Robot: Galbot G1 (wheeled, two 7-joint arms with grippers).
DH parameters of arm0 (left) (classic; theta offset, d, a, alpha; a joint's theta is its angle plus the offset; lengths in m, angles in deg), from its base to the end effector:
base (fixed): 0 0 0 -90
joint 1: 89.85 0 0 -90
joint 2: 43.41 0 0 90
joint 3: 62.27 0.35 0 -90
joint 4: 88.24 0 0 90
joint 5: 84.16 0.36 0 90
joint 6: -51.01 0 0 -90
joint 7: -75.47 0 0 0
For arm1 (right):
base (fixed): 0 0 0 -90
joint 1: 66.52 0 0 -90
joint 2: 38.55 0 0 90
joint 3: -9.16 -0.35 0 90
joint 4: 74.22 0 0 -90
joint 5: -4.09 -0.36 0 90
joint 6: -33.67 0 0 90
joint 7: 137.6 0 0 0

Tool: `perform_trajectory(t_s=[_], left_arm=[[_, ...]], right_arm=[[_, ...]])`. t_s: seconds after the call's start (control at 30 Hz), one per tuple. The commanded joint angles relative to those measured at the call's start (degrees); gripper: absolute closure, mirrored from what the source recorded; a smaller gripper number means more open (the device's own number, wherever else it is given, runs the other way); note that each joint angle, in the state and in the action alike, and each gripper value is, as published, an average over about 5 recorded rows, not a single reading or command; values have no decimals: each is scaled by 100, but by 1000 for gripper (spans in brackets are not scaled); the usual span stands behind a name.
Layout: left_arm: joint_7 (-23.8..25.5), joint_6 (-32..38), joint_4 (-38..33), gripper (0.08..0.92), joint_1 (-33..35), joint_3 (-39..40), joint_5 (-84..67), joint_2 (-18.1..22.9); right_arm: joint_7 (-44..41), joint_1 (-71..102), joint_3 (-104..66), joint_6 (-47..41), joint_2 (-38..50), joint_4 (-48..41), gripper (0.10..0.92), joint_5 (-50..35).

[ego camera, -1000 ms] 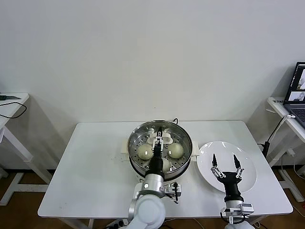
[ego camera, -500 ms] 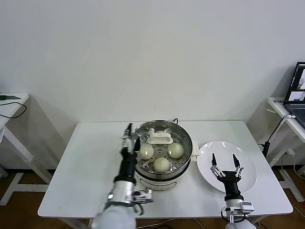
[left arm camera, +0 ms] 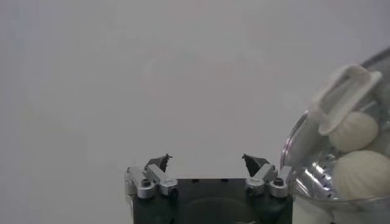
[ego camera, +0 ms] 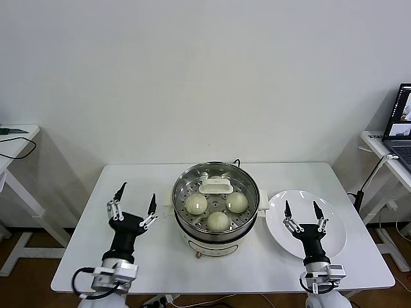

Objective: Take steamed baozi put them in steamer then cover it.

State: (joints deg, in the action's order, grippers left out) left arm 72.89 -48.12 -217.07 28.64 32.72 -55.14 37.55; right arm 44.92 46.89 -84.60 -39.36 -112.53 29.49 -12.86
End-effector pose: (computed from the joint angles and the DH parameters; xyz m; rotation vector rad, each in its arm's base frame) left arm 0.1852 -0.0046 -0.2445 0.0336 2.9393 0.8966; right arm 0.2217 -0.0951 -0.3663 0.0630 3.0056 0.0189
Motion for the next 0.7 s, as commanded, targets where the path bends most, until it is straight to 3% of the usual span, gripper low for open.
perform_trajectory(t_s=[0.03, 0.7], left_arm=[[-1, 1088, 129, 177, 567, -936, -1591, 214], [71, 1146, 227, 177, 689, -787, -1817, 266]], right_arm=[[-29, 51, -19, -275, 9, 278, 203, -67], [-6, 209, -91, -457, 35, 493, 203, -40]])
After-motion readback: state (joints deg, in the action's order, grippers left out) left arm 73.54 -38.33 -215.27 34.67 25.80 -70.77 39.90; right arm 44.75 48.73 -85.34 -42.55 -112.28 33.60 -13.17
